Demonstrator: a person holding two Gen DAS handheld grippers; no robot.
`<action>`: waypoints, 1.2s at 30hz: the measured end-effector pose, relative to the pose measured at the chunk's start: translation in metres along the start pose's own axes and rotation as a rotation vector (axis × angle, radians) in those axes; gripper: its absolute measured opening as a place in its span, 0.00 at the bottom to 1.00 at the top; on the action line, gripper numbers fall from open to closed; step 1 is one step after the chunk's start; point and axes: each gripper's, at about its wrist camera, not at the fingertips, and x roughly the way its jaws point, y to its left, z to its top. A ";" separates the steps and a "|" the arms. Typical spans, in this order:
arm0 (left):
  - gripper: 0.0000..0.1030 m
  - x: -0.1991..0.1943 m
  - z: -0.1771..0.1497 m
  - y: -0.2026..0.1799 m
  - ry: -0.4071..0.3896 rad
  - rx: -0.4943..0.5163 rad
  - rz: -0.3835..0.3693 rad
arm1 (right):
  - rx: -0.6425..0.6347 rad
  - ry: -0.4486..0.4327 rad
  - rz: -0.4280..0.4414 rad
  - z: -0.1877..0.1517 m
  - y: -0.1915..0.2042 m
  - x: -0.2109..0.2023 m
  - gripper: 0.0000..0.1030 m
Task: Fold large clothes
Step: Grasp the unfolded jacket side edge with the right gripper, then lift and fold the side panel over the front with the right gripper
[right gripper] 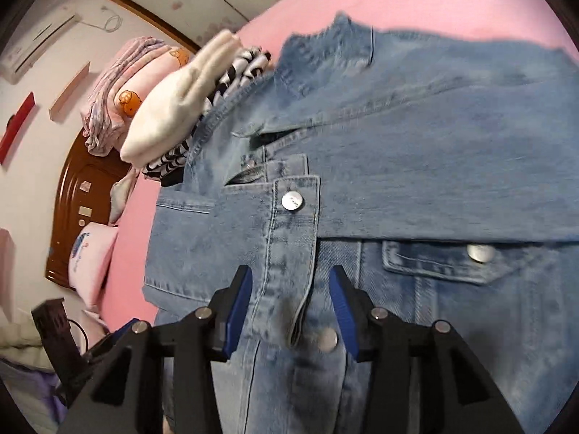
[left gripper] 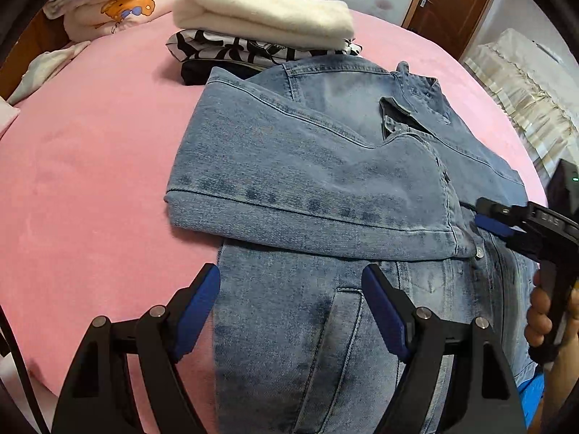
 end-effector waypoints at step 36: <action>0.77 -0.008 0.019 0.021 -0.066 -0.062 0.058 | -0.579 -0.378 -0.157 0.057 0.164 -0.082 0.07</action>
